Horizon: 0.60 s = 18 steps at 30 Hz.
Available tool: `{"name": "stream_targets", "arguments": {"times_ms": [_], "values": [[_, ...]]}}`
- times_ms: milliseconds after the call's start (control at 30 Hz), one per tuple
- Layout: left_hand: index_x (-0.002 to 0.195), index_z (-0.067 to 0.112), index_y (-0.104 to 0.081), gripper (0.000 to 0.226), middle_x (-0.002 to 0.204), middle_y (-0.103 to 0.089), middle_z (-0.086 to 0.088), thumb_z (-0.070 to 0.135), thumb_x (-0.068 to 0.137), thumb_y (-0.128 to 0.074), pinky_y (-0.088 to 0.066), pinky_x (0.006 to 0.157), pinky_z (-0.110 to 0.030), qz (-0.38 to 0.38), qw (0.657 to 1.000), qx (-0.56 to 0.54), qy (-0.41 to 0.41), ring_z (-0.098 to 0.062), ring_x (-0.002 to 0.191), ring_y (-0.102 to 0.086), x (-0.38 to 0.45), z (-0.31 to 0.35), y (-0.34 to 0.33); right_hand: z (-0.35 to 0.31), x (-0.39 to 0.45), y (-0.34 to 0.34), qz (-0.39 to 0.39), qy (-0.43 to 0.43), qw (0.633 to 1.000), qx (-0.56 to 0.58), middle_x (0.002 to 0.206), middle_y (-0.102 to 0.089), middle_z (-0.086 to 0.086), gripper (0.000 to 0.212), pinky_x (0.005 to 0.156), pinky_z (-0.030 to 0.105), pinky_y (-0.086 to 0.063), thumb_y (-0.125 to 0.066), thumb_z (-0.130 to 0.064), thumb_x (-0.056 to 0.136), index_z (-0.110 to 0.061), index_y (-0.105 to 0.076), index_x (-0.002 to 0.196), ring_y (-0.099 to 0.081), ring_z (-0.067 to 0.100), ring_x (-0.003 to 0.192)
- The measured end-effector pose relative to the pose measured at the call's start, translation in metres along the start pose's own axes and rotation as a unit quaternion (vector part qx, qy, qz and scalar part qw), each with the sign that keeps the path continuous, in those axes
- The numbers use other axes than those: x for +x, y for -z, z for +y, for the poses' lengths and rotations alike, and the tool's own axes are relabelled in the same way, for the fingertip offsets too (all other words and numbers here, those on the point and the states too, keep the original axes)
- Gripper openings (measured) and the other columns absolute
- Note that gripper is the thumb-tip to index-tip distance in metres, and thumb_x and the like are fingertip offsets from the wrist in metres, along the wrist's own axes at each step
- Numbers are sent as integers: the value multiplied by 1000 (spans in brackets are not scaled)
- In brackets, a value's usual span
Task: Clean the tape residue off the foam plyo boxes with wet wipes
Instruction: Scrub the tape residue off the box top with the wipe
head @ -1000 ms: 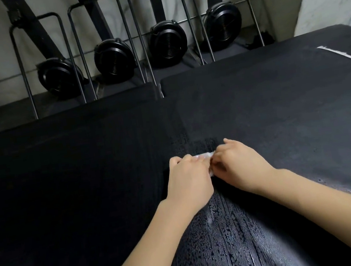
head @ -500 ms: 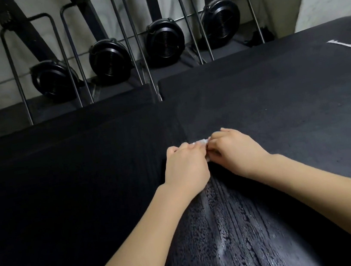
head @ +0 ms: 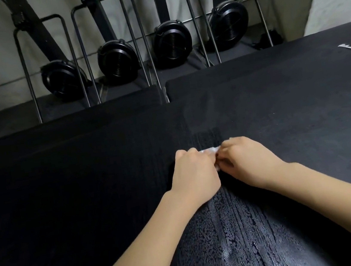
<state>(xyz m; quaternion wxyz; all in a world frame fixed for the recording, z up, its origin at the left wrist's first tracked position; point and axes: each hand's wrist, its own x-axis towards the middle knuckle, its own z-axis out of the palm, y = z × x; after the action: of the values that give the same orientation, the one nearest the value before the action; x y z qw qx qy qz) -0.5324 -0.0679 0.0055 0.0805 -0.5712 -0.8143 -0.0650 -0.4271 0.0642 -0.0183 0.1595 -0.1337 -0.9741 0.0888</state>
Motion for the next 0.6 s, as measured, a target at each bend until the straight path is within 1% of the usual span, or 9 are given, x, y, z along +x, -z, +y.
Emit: {"name": "stream_targets", "arguments": {"times_ms": [33,67,133,167,267,367,433,533,600], "values": [[135,35,-50,40,103,-68,9,30,96,-43,-22,74,-33,-1,1000,1,-7,-17,87,-54,-6,1,1,0,-7,-1,6,13,1000,-1,71,-58,-4,29,81,32,-49,-48,-28,89,-20,-67,67,-57,20,66],[133,34,-51,37,102,-68,10,31,97,-42,-24,76,-33,-1,1000,2,-12,-17,88,-55,-9,1,1,0,-10,-2,9,21,1000,-5,72,-59,-8,33,89,29,-46,-44,-34,90,-24,-69,70,-59,16,69],[128,33,-52,32,99,-68,10,32,98,-41,-26,79,-34,0,1000,9,-15,-17,88,-56,-7,-2,1,5,-7,-6,9,23,1000,-4,79,-62,-10,40,103,29,-40,-38,-43,90,-28,-73,77,-63,10,78],[126,33,-52,30,98,-68,10,32,98,-41,-27,79,-34,0,1000,11,-15,-17,88,-57,-2,-4,1,8,-2,-7,8,22,1000,5,82,-64,-10,41,107,31,-40,-38,-44,91,-29,-74,80,-64,10,82],[125,32,-51,29,99,-67,10,33,99,-38,-27,82,-34,-5,1000,8,-4,-16,93,-57,22,-19,-3,20,24,-9,-3,15,1000,16,89,-65,-9,36,111,36,-39,-45,-42,94,-29,-76,84,-66,12,89],[135,33,-47,36,109,-67,9,33,101,-38,-29,88,-34,-5,1000,-4,11,-16,100,-55,52,-36,-12,35,59,-13,-26,-4,1000,-6,96,-64,-5,26,115,33,-28,-54,-37,99,-27,-77,91,-64,15,97],[139,34,-45,39,114,-67,8,31,101,-37,-29,87,-34,-11,1000,-6,19,-17,102,-54,73,-46,-17,42,82,-16,-28,-24,999,0,98,-63,-5,24,116,33,-25,-55,-34,100,-27,-76,92,-63,16,99],[141,35,-44,41,120,-65,8,28,101,-36,-29,89,-36,-23,999,-22,36,-19,108,-52,101,-58,-22,52,108,-22,-25,-44,999,6,98,-63,-3,26,115,34,-28,-52,-28,100,-25,-76,90,-63,20,97],[135,36,-48,37,117,-65,9,26,101,-36,-26,85,-36,-32,998,-34,50,-20,109,-52,107,-61,-23,56,117,-23,-28,-53,998,27,96,-63,1,27,111,32,-33,-52,-24,100,-21,-76,89,-63,23,93]]}}
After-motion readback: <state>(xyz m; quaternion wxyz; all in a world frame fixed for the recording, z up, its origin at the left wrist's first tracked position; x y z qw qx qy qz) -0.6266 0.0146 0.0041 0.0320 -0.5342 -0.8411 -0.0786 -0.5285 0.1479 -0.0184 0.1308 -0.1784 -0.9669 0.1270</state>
